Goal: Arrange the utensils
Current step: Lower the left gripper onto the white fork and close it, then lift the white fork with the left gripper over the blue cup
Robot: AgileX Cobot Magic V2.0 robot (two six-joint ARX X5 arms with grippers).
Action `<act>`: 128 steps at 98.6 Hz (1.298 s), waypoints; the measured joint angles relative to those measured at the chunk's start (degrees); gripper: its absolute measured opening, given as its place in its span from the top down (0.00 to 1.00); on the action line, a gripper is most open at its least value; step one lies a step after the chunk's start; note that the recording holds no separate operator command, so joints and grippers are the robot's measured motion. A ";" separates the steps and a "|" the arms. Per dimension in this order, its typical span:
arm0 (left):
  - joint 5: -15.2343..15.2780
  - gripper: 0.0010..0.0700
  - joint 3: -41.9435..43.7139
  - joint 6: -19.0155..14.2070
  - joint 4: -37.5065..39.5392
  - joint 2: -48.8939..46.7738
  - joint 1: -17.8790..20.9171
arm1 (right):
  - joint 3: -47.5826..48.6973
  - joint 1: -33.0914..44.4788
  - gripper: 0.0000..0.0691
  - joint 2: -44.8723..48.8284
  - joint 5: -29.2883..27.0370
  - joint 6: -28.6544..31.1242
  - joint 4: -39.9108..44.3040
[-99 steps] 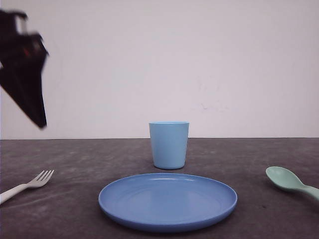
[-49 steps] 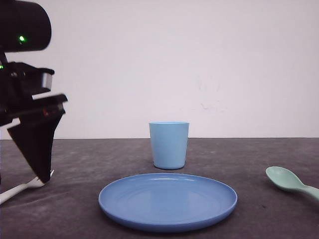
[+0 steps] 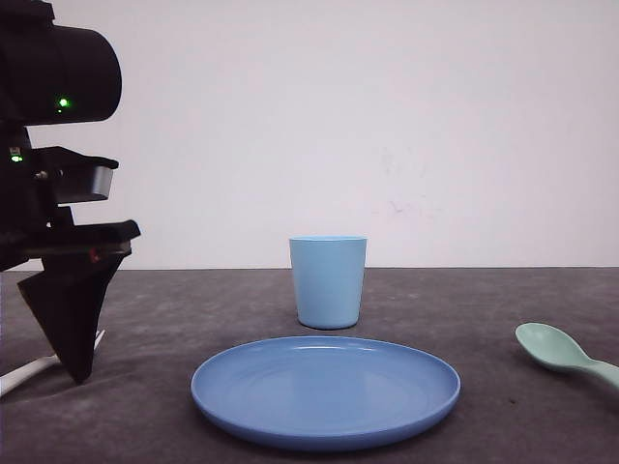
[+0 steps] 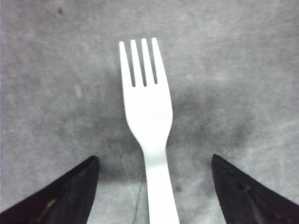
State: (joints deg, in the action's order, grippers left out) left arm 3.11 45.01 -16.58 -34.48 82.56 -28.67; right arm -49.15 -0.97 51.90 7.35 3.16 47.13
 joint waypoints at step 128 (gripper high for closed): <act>0.02 0.95 0.85 -0.11 -0.61 -2.89 -0.28 | 0.00 0.00 0.02 0.00 0.00 0.00 0.00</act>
State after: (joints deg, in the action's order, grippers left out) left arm 3.14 45.87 -16.69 -35.09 79.68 -28.95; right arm -49.15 -0.97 51.90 7.35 3.16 47.13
